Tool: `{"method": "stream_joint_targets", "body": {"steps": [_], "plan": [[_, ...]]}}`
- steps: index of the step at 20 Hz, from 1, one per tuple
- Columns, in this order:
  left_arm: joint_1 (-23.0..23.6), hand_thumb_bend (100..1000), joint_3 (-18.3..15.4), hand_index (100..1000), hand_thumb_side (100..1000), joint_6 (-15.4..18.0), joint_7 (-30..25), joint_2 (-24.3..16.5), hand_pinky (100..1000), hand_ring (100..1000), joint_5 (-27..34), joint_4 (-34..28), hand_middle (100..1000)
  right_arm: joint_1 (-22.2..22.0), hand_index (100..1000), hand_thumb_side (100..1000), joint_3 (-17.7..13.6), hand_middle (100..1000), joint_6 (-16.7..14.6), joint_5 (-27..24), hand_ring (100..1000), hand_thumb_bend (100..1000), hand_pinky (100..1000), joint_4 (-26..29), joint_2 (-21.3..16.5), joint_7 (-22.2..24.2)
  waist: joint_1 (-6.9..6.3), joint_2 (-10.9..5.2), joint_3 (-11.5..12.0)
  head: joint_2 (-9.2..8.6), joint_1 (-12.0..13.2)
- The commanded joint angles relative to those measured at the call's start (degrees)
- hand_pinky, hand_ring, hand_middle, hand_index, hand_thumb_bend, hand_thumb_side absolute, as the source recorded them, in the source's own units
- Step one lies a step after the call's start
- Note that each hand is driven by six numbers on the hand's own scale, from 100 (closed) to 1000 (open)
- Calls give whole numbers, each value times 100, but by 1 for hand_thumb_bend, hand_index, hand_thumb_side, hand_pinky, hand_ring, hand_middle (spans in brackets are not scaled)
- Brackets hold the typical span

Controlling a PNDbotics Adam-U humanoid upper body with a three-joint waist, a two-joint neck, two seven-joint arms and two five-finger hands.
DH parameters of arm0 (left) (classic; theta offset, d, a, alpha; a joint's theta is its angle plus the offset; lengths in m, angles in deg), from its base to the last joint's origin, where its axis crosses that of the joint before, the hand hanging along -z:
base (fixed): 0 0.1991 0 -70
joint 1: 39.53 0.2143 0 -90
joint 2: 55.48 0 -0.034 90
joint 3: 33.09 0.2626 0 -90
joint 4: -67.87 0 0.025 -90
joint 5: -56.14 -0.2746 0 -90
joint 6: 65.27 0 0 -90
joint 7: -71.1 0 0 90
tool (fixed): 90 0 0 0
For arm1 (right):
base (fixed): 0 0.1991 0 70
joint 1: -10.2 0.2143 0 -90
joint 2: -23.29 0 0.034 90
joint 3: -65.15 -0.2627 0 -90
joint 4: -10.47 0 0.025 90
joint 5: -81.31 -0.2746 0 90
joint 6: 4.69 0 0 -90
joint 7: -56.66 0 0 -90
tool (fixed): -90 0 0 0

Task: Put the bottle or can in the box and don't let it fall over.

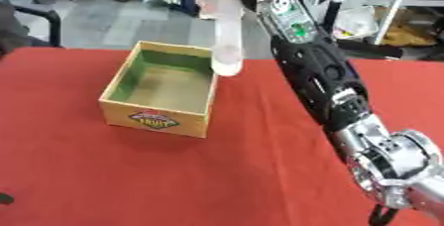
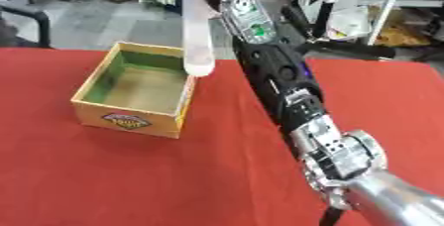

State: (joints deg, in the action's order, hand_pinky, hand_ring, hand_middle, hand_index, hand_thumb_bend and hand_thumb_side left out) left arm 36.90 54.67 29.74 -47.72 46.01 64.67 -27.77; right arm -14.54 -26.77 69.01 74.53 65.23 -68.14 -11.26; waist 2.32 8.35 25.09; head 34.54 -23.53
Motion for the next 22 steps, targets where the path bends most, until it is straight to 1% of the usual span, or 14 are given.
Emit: {"method": "stream_joint_targets", "body": {"steps": [1, 3, 7, 8, 10, 11, 12, 13, 14, 15, 16, 18, 20, 22], "plan": [[-139, 174, 72, 1000, 1000, -1, -107, 9, 598, 1000, 11, -39, 956, 125, 401, 470, -18, 513, 5, 67, 700, 100, 681, 75, 39, 117, -21, -48, 43, -117, -182], [-173, 175, 95, 1000, 1000, -9, -139, 27, 598, 1000, 8, -22, 957, 66, 444, 470, -53, 553, 72, 132, 709, 100, 681, 12, 148, 140, -13, -25, 71, -150, -252], [-213, 175, 120, 1000, 1000, -23, -178, 49, 599, 1000, -8, 1, 957, -51, 535, 470, -108, 629, 137, 156, 747, 100, 699, -61, 325, 124, 9, 1, 85, -204, -277], [-219, 175, 125, 1000, 1000, -25, -184, 51, 599, 1000, -13, 5, 957, -71, 606, 470, -107, 694, 124, 135, 782, 100, 714, -62, 351, 153, 13, 4, 85, -206, -279], [-228, 176, 129, 1000, 1000, -28, -193, 54, 600, 1000, -24, 12, 957, -111, 710, 524, -90, 778, 46, 73, 840, 100, 739, -46, 388, 285, 22, 8, 78, -202, -284], [-230, 175, 129, 1000, 1000, -27, -195, 52, 600, 1000, -30, 14, 957, -130, 785, 524, -78, 835, -15, 50, 888, 100, 763, -37, 394, 380, 27, 10, 73, -201, -287], [-232, 176, 127, 1000, 1000, -28, -196, 51, 600, 1000, -39, 17, 957, -147, 882, 542, -54, 898, -110, 53, 944, 100, 802, -19, 391, 518, 33, 11, 67, -201, -293], [-233, 175, 126, 1000, 1000, -28, -197, 50, 600, 1000, -46, 20, 957, -160, 936, 564, -33, 952, -216, 83, 994, 100, 841, -6, 383, 667, 37, 11, 61, -204, -298], [-232, 175, 125, 1000, 1000, -27, -197, 48, 600, 1000, -51, 23, 958, -173, 992, 565, -10, 1000, -336, 139, 1000, 100, 900, -1, 375, 844, 39, 11, 54, -207, -302], [-231, 175, 123, 1000, 1000, -28, -197, 46, 601, 1000, -56, 27, 958, -185, 1000, 608, 8, 1000, -453, 205, 1000, 100, 945, -2, 365, 1024, 39, 9, 47, -209, -306], [-229, 175, 120, 1000, 1000, -26, -196, 43, 601, 1000, -60, 30, 958, -200, 1000, 625, 29, 1000, -578, 279, 1000, 100, 970, 2, 348, 1211, 40, 8, 35, -216, -308], [-224, 175, 114, 1000, 1000, -25, -192, 40, 601, 1000, -73, 39, 958, -230, 1000, 655, 27, 1000, -770, 419, 1000, 100, 985, -17, 321, 1475, 41, 8, 12, -228, -310], [-220, 175, 114, 1000, 1000, -22, -193, 39, 601, 1000, -86, 47, 958, -257, 1000, 658, -13, 1000, -859, 522, 1000, 100, 983, -62, 306, 1569, 37, 5, -10, -231, -309], [-210, 175, 109, 1000, 1000, -17, -191, 36, 602, 1000, -88, 48, 958, -275, 1000, 649, -57, 1000, -889, 546, 1000, 100, 982, -75, 283, 1548, 35, -4, -40, -232, -300]]}}
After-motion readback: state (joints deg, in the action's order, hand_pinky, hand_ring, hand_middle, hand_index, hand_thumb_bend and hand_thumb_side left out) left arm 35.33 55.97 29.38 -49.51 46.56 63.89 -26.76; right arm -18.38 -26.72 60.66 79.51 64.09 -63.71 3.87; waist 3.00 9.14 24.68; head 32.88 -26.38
